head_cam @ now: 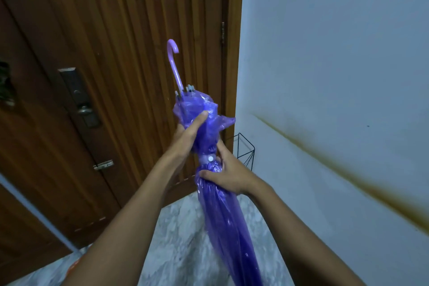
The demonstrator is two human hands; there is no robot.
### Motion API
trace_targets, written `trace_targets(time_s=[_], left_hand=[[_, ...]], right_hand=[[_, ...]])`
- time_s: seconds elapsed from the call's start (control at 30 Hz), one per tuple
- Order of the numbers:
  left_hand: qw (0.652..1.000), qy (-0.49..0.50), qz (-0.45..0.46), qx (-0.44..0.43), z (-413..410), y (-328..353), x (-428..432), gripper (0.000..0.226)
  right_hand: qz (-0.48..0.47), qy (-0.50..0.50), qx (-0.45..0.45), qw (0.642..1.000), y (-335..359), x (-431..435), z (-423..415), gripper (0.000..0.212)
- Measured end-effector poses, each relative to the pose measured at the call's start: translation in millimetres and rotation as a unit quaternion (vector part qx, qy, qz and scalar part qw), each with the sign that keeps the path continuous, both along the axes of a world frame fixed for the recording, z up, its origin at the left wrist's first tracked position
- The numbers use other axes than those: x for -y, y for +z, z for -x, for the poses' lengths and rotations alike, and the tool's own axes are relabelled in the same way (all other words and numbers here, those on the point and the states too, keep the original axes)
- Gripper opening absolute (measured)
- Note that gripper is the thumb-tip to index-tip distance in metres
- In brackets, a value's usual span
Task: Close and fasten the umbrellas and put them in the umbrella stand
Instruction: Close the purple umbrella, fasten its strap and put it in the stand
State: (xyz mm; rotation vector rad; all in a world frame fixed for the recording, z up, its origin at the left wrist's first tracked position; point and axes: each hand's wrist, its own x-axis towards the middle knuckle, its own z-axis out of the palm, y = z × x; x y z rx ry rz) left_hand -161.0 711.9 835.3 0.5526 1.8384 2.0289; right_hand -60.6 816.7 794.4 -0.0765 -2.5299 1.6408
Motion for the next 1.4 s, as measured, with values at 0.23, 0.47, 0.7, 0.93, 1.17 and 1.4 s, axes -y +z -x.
trace_targets(time_s=[0.23,0.47,0.7,0.93,1.17,1.4], left_hand=[[0.991,-0.010,0.133,-0.018,10,-11,-68,0.119],[0.970,0.207,-0.028,0.127,49,-11,-124,0.047],[0.960,0.206,-0.073,0.176,132,-2,-144,0.038],[0.988,0.039,-0.077,0.125,198,-19,-190,0.045],[0.992,-0.113,0.048,0.013,251,-30,-232,0.109],[0.974,-0.168,0.147,-0.046,312,-73,-269,0.044]], right_hand=[[-0.125,-0.030,0.065,0.990,7,-67,26,0.049],[-0.076,-0.018,0.032,0.996,-8,-93,49,0.099],[-0.063,-0.017,0.007,0.998,-5,-112,112,0.083],[-0.058,-0.144,0.012,0.988,-14,-151,196,0.057],[-0.077,-0.267,-0.012,0.961,-22,-217,260,0.017],[0.029,-0.292,-0.061,0.954,-32,-290,310,0.054]])
